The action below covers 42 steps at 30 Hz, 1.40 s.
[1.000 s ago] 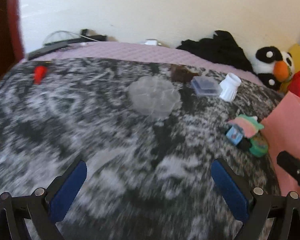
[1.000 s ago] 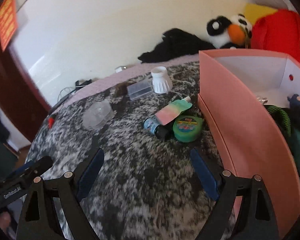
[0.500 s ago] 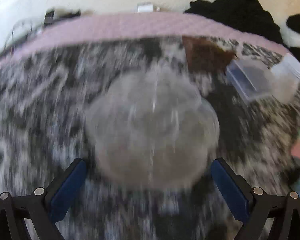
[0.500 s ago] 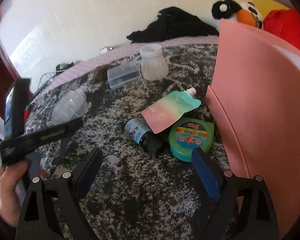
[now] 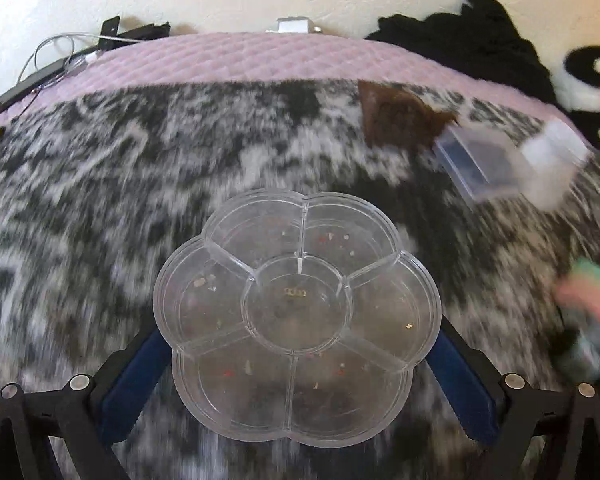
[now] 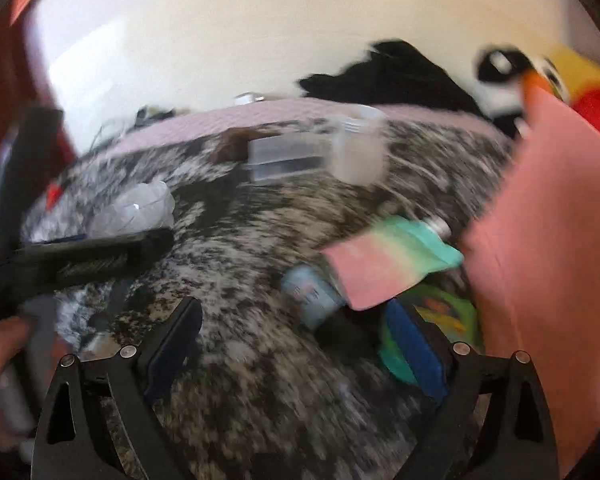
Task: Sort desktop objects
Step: 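Grasp the clear flower container with the left tool while the right tool grasps the dark bottle, then drop the flower container into the pink box with the left tool while the right tool drops the dark bottle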
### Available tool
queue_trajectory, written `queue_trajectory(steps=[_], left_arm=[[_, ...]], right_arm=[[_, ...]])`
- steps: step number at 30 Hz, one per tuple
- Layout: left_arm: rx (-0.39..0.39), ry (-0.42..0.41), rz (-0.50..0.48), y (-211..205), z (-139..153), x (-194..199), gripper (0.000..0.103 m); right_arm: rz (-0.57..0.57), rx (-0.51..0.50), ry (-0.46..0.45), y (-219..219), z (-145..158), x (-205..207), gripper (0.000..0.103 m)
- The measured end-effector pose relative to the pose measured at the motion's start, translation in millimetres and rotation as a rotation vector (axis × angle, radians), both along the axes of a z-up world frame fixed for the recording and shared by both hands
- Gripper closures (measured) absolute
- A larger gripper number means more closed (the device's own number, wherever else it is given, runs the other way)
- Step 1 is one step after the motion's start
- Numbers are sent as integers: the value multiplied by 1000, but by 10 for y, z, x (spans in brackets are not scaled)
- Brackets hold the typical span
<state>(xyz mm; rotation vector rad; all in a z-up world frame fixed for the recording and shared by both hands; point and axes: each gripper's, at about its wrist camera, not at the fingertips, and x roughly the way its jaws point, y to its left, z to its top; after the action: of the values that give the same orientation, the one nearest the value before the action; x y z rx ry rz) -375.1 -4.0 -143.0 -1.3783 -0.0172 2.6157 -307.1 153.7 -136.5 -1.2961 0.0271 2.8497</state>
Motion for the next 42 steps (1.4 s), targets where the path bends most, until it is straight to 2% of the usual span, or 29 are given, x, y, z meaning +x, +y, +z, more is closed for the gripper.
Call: queue_trajectory(steps=[1,2,3,4,6,10,13,21,26,31,34,37,42], left_arm=[[-9,-1,1,-18,-8,66,2],[-12,-4,2,-36,-19,124,2],[-9,-5,3,-56,-28,182,2],[-5,-6,4,-79,-34,248,2],[-6,-2,17,-111,-16,372,2],[20,14,37,-145,138,611,2],[0,77,29,-152,371,873,2],[57,166,79,-447,966,1687,2],[95,234,79,-371,1331,2209,2],[117,278,2,94,1657,2549,2],[118,303,-66,522,1842,2620,2],[117,325,-134,963,2013,2672,2],[121,326,-244,1746,2143,2601,2]], right_arm=[[3,10,-41,-25,-78,-89,25],[-7,-1,-55,-11,-122,-144,25],[-34,-14,-52,34,-117,-158,38],[-58,-23,-51,83,-97,-153,60],[-51,-79,-55,192,-69,-122,77],[-36,-235,-81,404,35,59,78],[-8,-315,-62,432,231,284,78],[78,-305,34,186,783,1128,78],[90,-302,145,241,1180,1597,78],[21,-252,310,549,1626,2007,77],[-52,-247,390,882,1820,2228,77],[-146,-226,441,1275,1932,2388,77],[-292,-219,470,1994,1976,2575,77]])
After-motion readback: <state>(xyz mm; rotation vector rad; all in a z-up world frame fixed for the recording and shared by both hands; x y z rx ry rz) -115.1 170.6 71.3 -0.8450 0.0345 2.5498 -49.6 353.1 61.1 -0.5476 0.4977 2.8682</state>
